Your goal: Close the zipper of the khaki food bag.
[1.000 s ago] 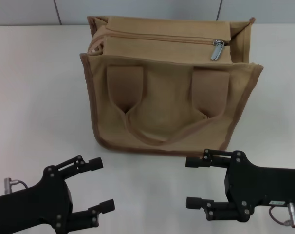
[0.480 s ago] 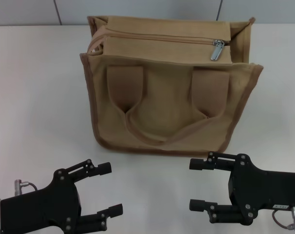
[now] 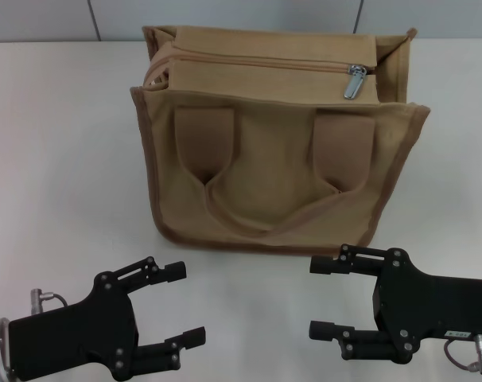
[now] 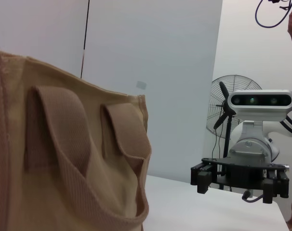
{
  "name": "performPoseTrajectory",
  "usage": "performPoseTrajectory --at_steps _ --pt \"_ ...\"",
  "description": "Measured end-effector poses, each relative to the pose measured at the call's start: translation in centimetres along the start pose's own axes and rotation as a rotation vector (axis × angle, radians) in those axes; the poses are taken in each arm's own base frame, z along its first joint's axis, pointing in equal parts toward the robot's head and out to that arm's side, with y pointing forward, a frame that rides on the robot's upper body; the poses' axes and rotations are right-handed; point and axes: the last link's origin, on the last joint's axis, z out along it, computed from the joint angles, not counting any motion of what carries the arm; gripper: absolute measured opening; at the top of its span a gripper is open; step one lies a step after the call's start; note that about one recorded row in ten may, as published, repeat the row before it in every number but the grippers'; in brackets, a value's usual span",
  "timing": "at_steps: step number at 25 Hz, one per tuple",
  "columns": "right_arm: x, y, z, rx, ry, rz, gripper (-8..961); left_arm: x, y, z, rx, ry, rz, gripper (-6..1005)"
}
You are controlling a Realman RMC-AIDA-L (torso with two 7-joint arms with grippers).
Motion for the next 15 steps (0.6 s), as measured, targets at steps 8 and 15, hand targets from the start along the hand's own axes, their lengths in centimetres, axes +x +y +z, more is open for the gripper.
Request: performPoseTrajectory --at_steps 8,15 --pt "0.00 -0.04 0.03 0.001 0.001 -0.001 717 0.03 -0.30 0.31 0.000 -0.005 0.004 824" --pt "-0.06 -0.13 0.07 0.001 0.000 -0.003 717 0.16 -0.53 0.53 -0.004 -0.006 0.009 824"
